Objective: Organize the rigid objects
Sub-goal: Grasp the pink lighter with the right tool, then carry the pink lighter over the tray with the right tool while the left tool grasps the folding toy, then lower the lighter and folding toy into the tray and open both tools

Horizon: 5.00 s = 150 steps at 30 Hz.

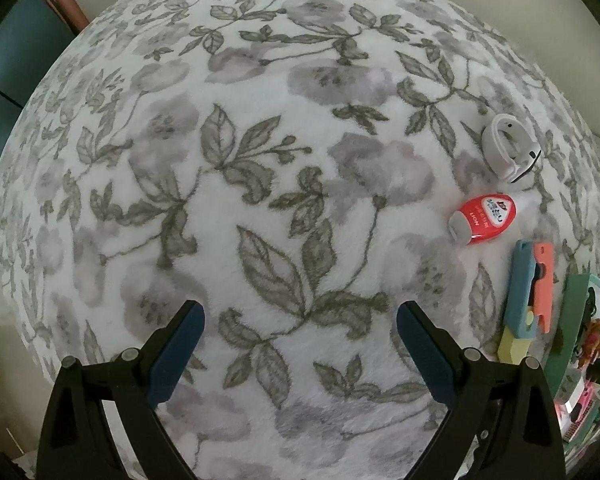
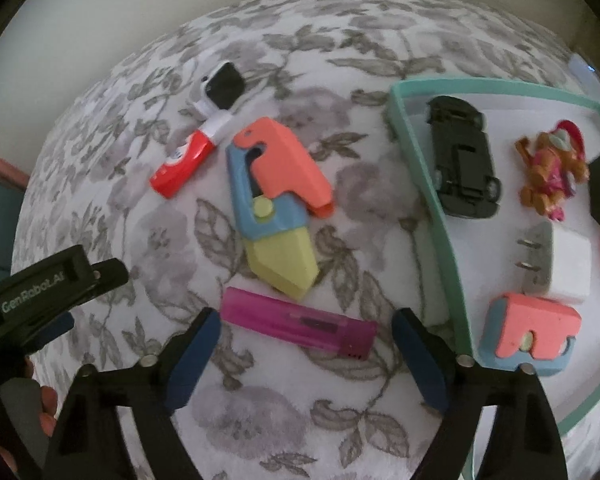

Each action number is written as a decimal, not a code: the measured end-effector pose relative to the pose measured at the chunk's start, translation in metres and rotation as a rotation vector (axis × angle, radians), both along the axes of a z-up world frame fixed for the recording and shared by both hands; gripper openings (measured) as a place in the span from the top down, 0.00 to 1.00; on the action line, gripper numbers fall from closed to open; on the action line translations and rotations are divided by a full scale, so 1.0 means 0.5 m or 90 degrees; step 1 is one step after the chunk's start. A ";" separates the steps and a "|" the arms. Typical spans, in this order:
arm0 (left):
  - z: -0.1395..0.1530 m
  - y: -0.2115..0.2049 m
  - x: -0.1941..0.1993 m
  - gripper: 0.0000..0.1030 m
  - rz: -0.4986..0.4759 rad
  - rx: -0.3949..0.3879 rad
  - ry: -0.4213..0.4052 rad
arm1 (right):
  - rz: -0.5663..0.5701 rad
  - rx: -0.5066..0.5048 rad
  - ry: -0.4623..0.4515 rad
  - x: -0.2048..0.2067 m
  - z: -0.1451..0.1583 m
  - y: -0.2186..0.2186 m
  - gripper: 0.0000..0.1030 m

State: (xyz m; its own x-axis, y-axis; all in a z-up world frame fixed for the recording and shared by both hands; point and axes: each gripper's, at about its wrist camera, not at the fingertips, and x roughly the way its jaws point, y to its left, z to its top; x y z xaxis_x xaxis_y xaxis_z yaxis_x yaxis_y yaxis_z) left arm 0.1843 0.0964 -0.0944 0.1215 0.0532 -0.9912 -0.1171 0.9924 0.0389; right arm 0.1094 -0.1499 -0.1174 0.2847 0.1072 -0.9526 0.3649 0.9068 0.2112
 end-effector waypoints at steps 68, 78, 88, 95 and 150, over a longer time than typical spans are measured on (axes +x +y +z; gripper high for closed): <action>-0.034 -0.299 0.103 0.06 -0.093 -0.180 -0.056 | -0.055 -0.152 -0.131 0.012 0.108 -0.113 0.19; -0.048 -0.367 0.104 0.06 -0.114 -0.174 -0.076 | -0.100 -0.149 -0.122 -0.001 0.102 -0.211 0.19; -0.062 -0.432 0.064 0.23 -0.167 -0.060 -0.077 | -0.143 -0.105 -0.127 -0.018 0.106 -0.278 0.19; -0.053 -0.472 0.050 0.53 -0.172 -0.057 -0.076 | -0.151 -0.085 -0.125 -0.025 0.102 -0.299 0.19; 0.083 -0.654 -0.106 0.56 -0.336 -0.172 -0.090 | -0.214 -0.040 -0.120 -0.103 0.111 -0.463 0.18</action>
